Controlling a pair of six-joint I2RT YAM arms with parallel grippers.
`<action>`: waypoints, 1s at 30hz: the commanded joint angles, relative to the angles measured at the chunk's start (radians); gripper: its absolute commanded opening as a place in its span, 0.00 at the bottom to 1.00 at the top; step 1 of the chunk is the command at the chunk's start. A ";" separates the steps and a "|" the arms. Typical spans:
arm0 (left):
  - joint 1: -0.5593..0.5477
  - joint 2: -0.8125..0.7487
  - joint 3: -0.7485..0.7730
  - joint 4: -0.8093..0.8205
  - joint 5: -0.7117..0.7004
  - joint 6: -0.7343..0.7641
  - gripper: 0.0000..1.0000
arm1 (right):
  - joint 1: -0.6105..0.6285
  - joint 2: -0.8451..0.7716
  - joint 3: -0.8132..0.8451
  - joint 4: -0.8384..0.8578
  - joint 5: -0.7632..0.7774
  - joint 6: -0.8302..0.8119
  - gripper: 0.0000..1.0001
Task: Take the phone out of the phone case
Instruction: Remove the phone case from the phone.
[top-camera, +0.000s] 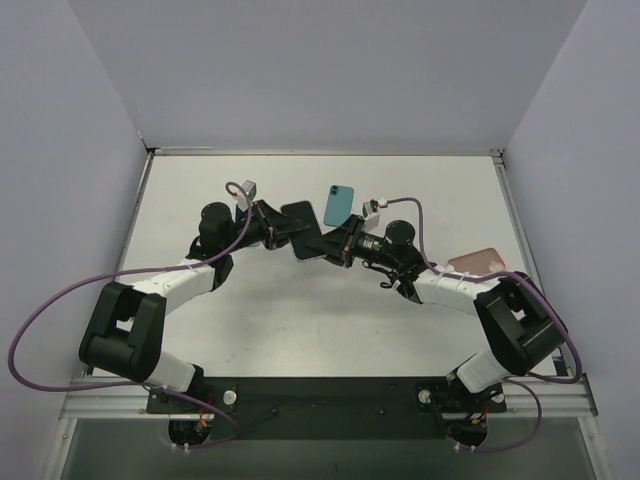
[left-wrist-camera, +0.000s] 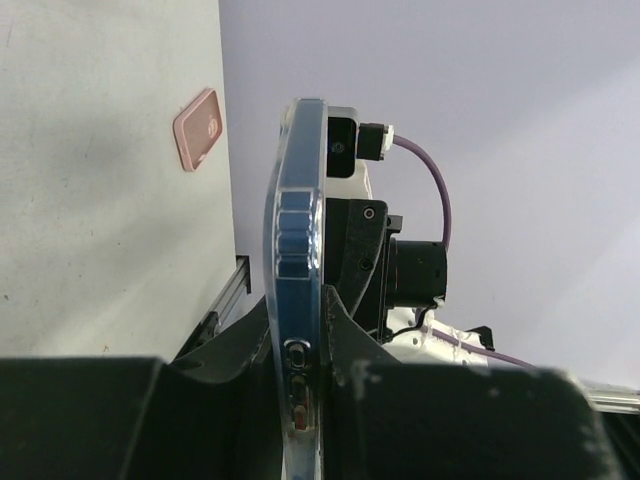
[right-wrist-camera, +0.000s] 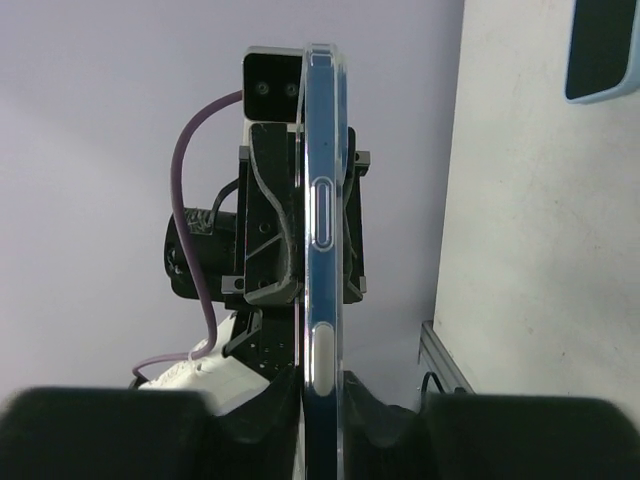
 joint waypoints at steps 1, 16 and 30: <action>-0.003 -0.012 0.024 0.104 -0.044 -0.017 0.00 | -0.010 -0.043 -0.056 0.008 -0.040 -0.064 0.49; -0.003 -0.016 0.001 0.137 -0.082 -0.047 0.00 | -0.011 -0.122 -0.115 -0.006 0.098 -0.063 0.10; -0.003 -0.016 -0.006 0.150 -0.073 -0.056 0.00 | -0.020 -0.106 -0.124 0.098 0.132 0.009 0.36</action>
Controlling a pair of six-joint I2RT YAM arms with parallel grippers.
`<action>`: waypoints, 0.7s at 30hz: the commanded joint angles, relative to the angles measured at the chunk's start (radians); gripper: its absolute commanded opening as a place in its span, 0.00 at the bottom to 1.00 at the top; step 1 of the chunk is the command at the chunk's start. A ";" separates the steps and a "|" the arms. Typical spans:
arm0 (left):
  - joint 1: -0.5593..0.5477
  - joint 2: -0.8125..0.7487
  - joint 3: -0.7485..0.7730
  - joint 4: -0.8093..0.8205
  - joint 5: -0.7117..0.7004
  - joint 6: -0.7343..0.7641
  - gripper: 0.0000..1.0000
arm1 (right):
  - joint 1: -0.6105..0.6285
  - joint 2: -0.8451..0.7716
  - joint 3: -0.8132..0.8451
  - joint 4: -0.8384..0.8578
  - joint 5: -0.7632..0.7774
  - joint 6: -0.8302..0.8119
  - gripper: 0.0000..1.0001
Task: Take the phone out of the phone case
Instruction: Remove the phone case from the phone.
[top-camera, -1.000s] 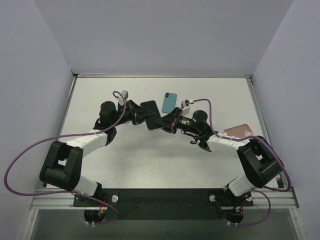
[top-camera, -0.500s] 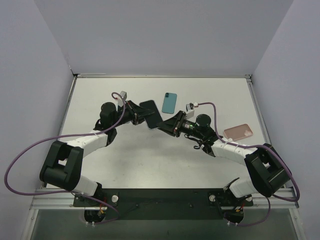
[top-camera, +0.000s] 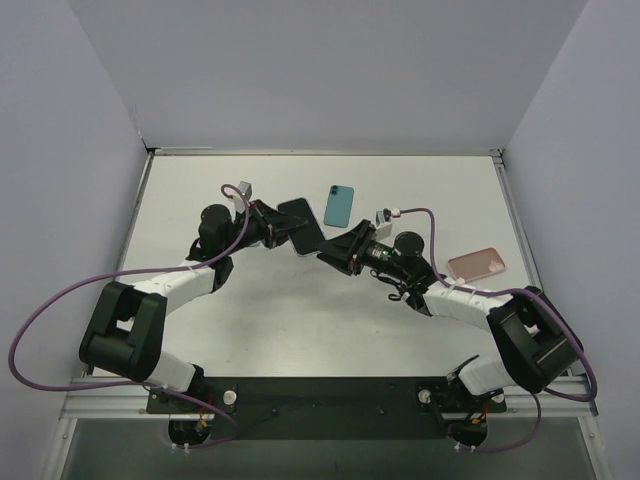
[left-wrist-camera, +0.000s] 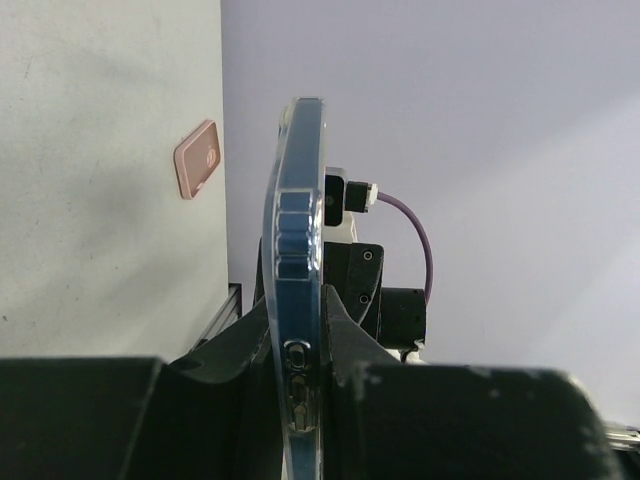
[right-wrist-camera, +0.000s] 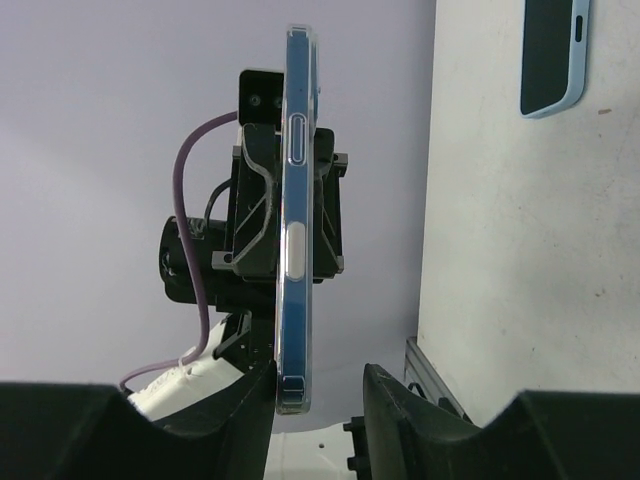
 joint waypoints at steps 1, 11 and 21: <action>0.004 -0.022 0.013 0.128 0.004 -0.026 0.00 | -0.011 0.011 0.008 0.122 0.029 0.030 0.36; 0.004 -0.025 0.007 0.142 0.012 -0.035 0.00 | -0.022 0.051 0.038 0.185 0.035 0.068 0.35; 0.004 0.000 0.018 0.200 0.009 -0.062 0.00 | -0.023 0.028 0.011 0.250 0.061 0.177 0.00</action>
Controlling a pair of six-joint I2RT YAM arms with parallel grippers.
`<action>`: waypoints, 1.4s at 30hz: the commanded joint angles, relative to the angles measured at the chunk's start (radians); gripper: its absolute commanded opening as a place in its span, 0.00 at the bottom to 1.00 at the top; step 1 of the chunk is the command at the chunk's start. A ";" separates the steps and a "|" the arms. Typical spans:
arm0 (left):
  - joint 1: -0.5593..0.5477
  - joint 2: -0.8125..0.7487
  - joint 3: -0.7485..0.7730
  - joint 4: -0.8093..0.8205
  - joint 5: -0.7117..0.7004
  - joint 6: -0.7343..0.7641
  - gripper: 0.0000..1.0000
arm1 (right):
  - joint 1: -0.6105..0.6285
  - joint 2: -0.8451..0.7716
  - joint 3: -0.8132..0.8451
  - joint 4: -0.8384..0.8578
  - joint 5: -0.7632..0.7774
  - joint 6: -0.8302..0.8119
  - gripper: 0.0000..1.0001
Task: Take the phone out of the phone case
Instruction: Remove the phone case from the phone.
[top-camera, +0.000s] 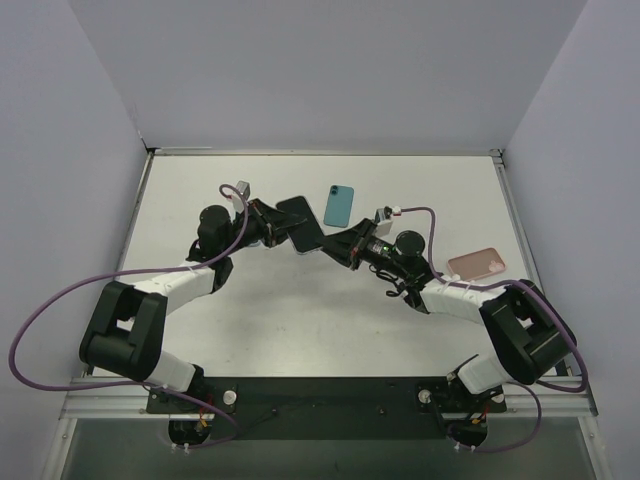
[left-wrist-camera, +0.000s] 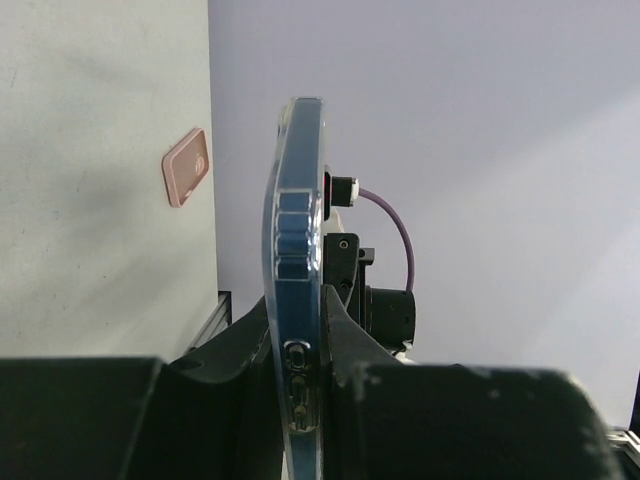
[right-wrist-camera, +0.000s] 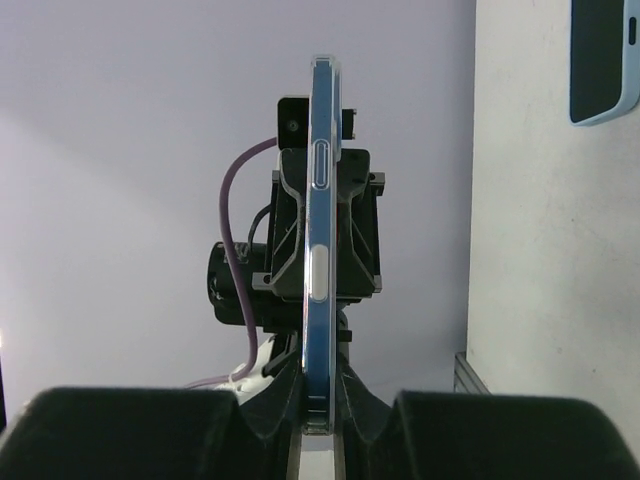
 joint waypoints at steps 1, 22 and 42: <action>0.001 0.009 0.028 0.200 0.020 -0.052 0.00 | -0.013 -0.015 -0.001 0.146 0.060 0.085 0.00; -0.036 0.027 0.247 0.769 -0.186 -0.273 0.00 | -0.036 0.103 0.301 0.461 0.264 0.570 0.00; -0.047 0.006 0.452 0.920 -0.338 -0.340 0.00 | -0.025 0.177 0.484 0.463 0.426 0.627 0.00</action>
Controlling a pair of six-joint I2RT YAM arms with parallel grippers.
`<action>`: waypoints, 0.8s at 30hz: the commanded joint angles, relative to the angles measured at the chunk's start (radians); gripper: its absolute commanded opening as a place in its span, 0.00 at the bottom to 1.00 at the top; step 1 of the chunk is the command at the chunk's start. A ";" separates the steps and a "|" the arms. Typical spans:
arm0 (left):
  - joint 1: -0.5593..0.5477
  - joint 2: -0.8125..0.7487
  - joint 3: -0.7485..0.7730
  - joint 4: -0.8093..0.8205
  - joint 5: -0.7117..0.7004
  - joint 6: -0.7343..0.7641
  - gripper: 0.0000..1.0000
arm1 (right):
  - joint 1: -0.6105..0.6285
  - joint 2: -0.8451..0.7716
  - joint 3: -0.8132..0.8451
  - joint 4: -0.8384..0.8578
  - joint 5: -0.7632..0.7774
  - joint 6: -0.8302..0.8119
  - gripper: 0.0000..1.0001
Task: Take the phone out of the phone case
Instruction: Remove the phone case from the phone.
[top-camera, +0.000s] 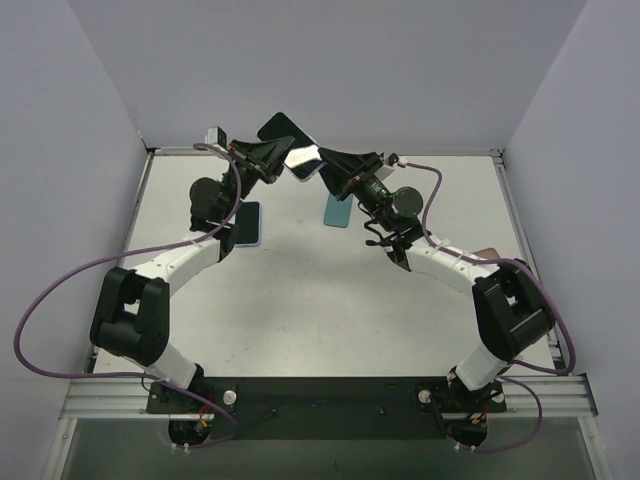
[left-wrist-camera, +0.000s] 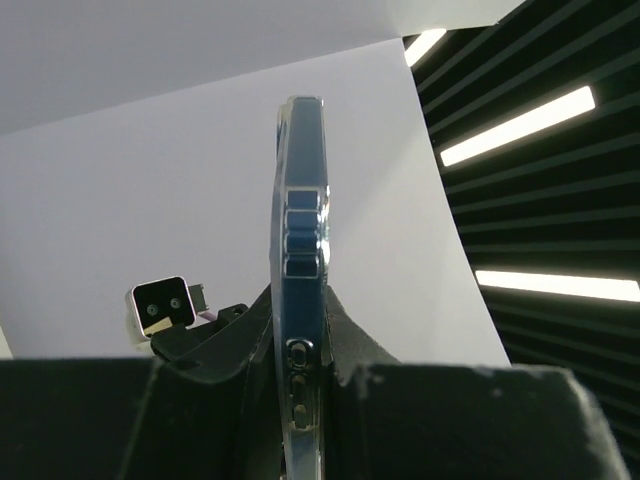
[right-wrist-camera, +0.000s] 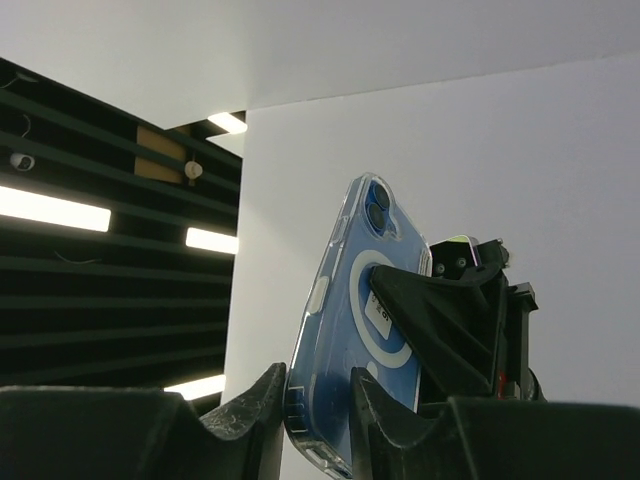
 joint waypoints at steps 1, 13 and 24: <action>-0.033 -0.097 0.160 0.588 -0.011 -0.151 0.00 | -0.002 0.029 0.062 0.351 0.171 0.313 0.00; -0.033 -0.177 0.263 0.588 -0.002 -0.139 0.00 | 0.062 0.132 0.308 0.351 0.224 0.337 0.00; -0.033 -0.214 0.328 0.587 -0.008 -0.136 0.00 | 0.101 0.194 0.424 0.351 0.248 0.336 0.00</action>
